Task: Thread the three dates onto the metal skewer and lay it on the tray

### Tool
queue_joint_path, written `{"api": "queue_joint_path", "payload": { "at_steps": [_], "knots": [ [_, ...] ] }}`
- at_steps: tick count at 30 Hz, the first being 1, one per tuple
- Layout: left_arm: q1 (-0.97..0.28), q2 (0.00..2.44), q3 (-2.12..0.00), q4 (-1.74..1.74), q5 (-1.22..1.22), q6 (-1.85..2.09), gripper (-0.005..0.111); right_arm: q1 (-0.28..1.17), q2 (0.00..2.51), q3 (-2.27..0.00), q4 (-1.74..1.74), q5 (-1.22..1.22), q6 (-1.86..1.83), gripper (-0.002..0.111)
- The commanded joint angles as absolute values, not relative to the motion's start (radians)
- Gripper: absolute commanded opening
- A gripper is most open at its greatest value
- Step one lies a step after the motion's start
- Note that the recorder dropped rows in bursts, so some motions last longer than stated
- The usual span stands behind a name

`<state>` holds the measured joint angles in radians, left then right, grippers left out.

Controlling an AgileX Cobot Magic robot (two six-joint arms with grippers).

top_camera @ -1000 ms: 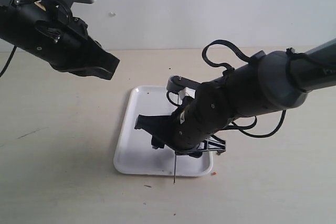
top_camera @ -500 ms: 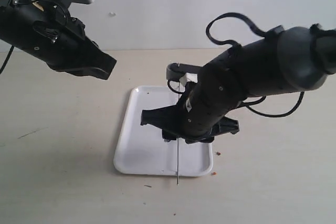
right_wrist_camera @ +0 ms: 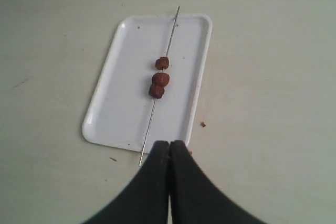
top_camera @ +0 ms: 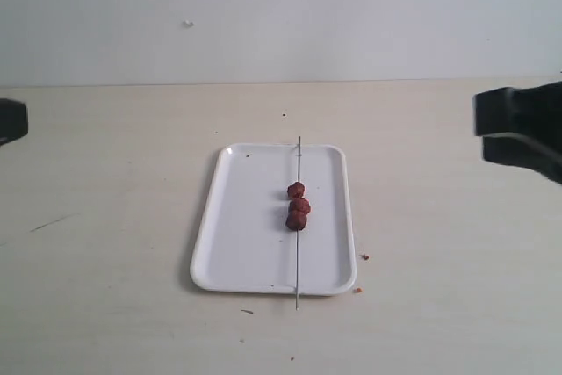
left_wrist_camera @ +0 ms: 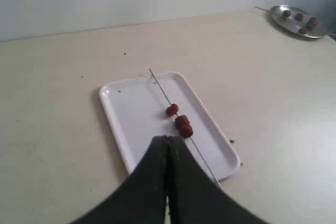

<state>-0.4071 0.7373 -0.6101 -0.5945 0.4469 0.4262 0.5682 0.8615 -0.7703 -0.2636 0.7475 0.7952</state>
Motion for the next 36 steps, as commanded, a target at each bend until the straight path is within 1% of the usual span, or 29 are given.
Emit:
{"api": "queue_joint_path", "payload": {
  "at_steps": [1, 7, 21, 25, 28, 32, 34, 36],
  "knots": [
    [-0.405, 0.613, -0.523, -0.676, 0.491, 0.415, 0.000, 0.564, 0.709, -0.764, -0.268, 0.781, 0.786, 0.000],
    [-0.405, 0.540, -0.499, -0.672, 0.592, 0.415, 0.000, 0.564, 0.574, -0.764, -0.268, 0.781, 0.786, 0.000],
    [-0.405, 0.532, -0.499, -0.672, 0.595, 0.415, 0.000, 0.552, 0.426, -0.764, -0.277, 0.777, 0.766, 0.000],
    [-0.405, 0.532, -0.499, -0.672, 0.595, 0.415, 0.000, 0.451, 0.376, -0.714, -0.329, 0.723, 0.698, 0.000],
    [-0.405, 0.532, -0.499, -0.672, 0.595, 0.415, 0.000, 0.354, 0.331, -0.570, -0.382, 0.580, 0.702, 0.000],
    [-0.405, 0.532, -0.499, -0.672, 0.595, 0.415, 0.000, 0.218, 0.266, -0.358, -0.442, 0.309, 0.702, 0.000],
    [-0.405, 0.532, -0.499, -0.672, 0.595, 0.415, 0.000, 0.154, 0.234, -0.283, -0.449, 0.240, 0.702, 0.000],
    [-0.405, 0.532, -0.499, -0.672, 0.595, 0.415, 0.000, 0.107, 0.202, -0.221, -0.449, 0.234, 0.702, 0.000]
  ]
}}
